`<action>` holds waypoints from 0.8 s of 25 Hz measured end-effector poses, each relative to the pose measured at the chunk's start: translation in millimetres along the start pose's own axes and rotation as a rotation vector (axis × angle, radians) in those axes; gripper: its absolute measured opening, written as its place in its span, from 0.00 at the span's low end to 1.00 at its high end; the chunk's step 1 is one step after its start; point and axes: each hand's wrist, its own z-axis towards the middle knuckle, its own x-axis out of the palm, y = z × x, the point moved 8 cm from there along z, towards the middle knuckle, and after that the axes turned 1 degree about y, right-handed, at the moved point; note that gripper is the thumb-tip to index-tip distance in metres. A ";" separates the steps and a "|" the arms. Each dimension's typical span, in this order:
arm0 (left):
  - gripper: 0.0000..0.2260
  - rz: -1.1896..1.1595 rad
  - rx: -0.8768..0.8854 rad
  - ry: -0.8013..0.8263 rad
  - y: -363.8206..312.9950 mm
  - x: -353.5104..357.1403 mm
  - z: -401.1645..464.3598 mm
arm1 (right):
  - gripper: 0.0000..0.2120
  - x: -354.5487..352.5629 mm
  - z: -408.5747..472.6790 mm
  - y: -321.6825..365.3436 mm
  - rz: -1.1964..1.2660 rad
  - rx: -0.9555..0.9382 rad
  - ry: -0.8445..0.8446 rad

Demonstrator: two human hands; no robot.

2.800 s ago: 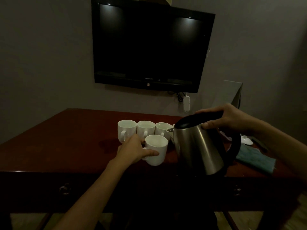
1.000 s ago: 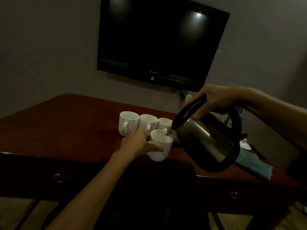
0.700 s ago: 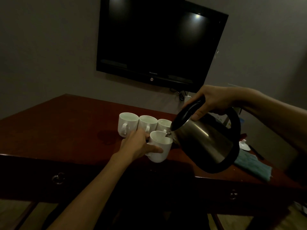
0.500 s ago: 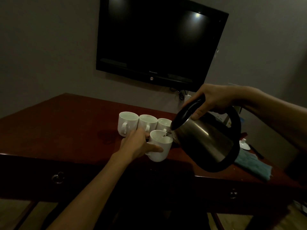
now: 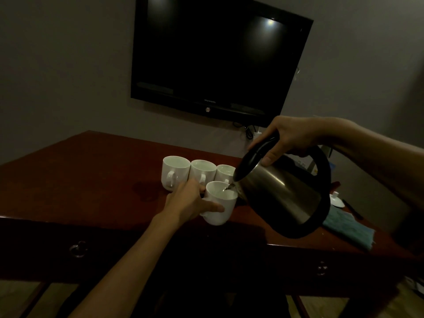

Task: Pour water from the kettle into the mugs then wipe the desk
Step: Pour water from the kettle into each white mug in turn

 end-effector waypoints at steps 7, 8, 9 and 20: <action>0.17 -0.038 0.028 0.003 -3.2 0.5 -1.4 | 0.28 -1.8 3.6 2.2 -0.024 0.009 -0.008; 0.18 -0.043 0.028 0.003 -2.9 0.4 -1.0 | 0.28 -1.6 3.3 2.7 -0.021 0.011 -0.010; 0.18 -0.043 0.030 0.003 -2.8 0.3 -0.9 | 0.27 -1.2 2.7 3.0 -0.016 0.007 -0.008; 0.20 -0.057 0.030 -0.004 0.9 1.7 0.8 | 0.24 -0.4 -0.3 12.6 -0.045 0.015 -0.017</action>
